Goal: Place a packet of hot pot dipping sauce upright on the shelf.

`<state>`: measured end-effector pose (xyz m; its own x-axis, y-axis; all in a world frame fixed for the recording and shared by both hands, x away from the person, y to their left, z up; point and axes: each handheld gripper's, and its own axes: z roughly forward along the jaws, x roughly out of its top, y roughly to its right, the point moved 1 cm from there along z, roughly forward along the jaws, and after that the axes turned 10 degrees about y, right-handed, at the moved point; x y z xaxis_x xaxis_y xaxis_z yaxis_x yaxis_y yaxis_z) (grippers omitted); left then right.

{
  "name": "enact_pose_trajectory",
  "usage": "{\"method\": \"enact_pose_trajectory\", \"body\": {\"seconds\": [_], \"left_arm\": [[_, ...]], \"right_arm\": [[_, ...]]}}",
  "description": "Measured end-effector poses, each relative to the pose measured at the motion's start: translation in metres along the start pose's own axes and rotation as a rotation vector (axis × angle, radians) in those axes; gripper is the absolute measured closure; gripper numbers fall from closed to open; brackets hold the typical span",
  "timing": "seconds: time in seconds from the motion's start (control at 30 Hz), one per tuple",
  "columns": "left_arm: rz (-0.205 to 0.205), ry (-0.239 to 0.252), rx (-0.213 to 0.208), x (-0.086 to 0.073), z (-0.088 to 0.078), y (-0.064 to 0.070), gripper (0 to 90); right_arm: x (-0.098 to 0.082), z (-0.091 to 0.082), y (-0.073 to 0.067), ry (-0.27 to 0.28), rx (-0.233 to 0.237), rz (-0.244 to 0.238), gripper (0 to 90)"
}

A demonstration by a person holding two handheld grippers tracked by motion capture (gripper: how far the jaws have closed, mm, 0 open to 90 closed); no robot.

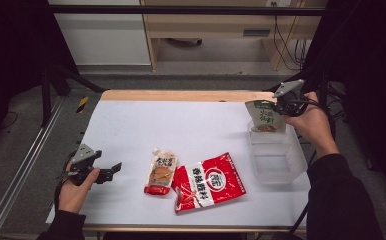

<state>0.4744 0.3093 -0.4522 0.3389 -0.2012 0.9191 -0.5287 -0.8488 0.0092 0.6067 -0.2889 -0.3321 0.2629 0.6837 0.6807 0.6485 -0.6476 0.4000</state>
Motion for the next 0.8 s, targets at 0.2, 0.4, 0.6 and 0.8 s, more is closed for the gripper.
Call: {"method": "enact_pose_trajectory", "body": {"seconds": [0.2, 0.4, 0.6, 0.8], "left_arm": [[0.005, -0.003, -0.007, 0.001, 0.001, 0.002, 7.7], [0.014, -0.010, -0.014, 0.001, 0.002, 0.004, 7.7], [0.011, -0.010, -0.014, 0.000, 0.002, 0.004, 7.7], [0.020, -0.016, -0.020, 0.001, 0.002, 0.005, 7.7]], "right_arm": [[-0.007, 0.004, 0.005, -0.008, -0.001, 0.042, 89.5], [-0.014, 0.009, 0.012, -0.048, -0.035, 0.085, 88.1], [-0.026, 0.015, 0.015, -0.073, -0.043, 0.120, 87.2], [-0.032, 0.016, 0.016, -0.074, -0.055, 0.150, 79.1]]}}
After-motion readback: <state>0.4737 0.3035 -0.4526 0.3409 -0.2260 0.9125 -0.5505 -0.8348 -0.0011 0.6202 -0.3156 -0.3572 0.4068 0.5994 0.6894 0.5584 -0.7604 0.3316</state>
